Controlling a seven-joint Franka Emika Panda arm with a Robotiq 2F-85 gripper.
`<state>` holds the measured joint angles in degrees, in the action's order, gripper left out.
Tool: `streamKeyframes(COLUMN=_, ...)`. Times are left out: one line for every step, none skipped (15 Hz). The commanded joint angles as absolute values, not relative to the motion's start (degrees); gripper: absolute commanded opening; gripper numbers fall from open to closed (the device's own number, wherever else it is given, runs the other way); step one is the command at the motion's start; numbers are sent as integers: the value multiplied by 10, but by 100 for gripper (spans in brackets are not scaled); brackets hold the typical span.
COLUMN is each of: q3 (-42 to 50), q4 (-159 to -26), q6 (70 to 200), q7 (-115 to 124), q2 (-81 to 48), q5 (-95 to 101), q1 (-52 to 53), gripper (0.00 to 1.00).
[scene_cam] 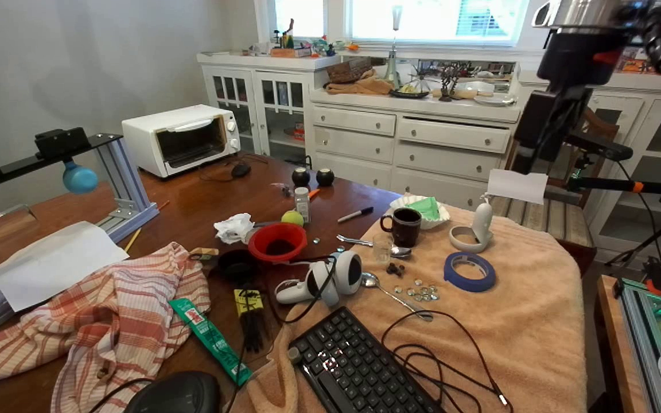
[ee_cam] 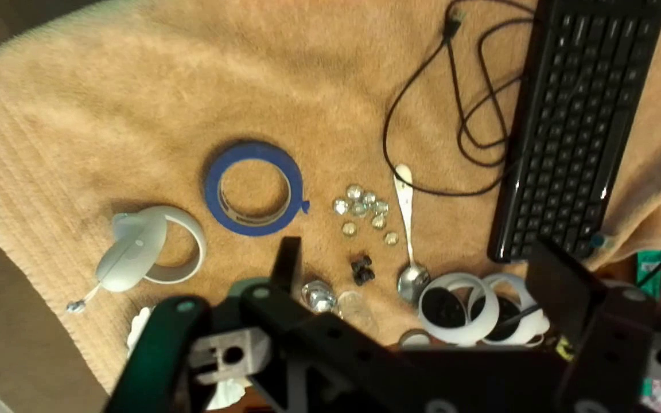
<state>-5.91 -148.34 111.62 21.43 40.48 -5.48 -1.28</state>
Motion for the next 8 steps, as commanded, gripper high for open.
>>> streamKeyframes(q3=-93, q4=-1517, q6=1247, q7=282, q2=334, q5=-48, q1=-43, gripper=100)
streamKeyframes(q3=-97, q4=-1518, q6=1269, q7=300, q2=307, q5=-46, q1=-50, gripper=100)
streamKeyframes(q3=-91, q4=-1524, q6=1300, q7=303, q2=282, q5=-60, q1=-47, gripper=100)
streamKeyframes(q3=-95, q4=-1525, q6=1327, q7=319, q2=253, q5=-51, q1=-57, gripper=100)
streamKeyframes(q3=-96, q4=-1523, q6=1345, q7=330, q2=229, q5=-46, q1=-62, gripper=100)
streamKeyframes(q3=-96, q4=-1519, q6=1368, q7=343, q2=197, q5=-37, q1=-70, gripper=100)
streamKeyframes(q3=-94, q4=-1514, q6=1378, q7=352, q2=174, q5=-27, q1=-75, gripper=100)
streamKeyframes(q3=-82, q4=-1506, q6=1391, q7=342, q2=145, q5=-35, q1=-71, gripper=100)
